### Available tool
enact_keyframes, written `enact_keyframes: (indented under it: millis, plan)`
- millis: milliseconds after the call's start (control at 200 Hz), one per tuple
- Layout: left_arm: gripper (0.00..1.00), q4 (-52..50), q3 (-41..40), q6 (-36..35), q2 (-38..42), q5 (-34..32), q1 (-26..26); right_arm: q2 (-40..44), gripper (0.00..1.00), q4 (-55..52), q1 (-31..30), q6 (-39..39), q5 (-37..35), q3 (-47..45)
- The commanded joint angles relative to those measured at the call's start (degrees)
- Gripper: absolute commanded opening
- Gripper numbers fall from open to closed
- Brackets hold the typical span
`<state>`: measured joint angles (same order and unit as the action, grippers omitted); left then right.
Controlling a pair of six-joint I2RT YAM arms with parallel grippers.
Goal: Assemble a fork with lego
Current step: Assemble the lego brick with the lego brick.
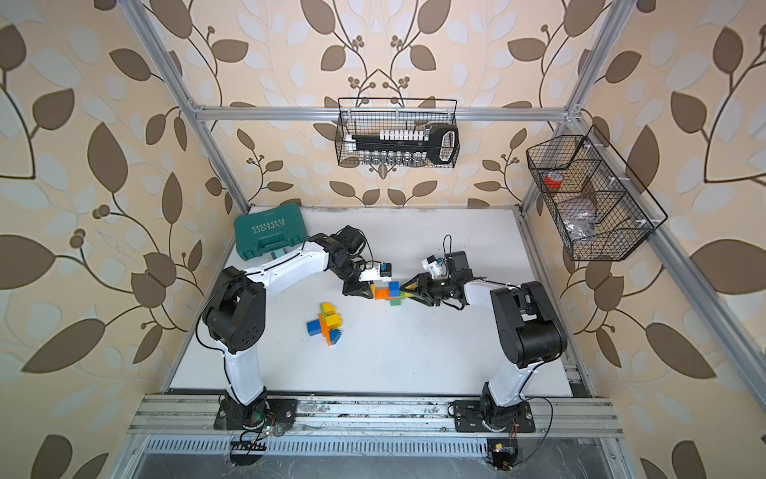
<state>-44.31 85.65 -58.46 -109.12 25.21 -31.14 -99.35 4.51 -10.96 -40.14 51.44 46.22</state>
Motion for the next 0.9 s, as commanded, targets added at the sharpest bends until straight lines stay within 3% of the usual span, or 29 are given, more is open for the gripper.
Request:
enact_keyframes:
  millis: [0, 345, 895]
  plan:
    - [0.14, 1.82, 2.07, 1.53, 1.55, 3.05, -0.73, -1.72, 0.48, -2.64, 0.01, 1.45, 0.50, 0.77]
    - [0.14, 3.01, 2.86, 4.65, -1.05, 4.41, -1.70, -2.67, 0.49, -1.44, 0.22, 0.96, 0.29, 0.28]
    - [0.13, 4.47, 1.63, 6.34, -3.47, 0.81, -2.10, -3.53, 0.48, -0.74, 0.68, 0.90, 0.32, -0.48]
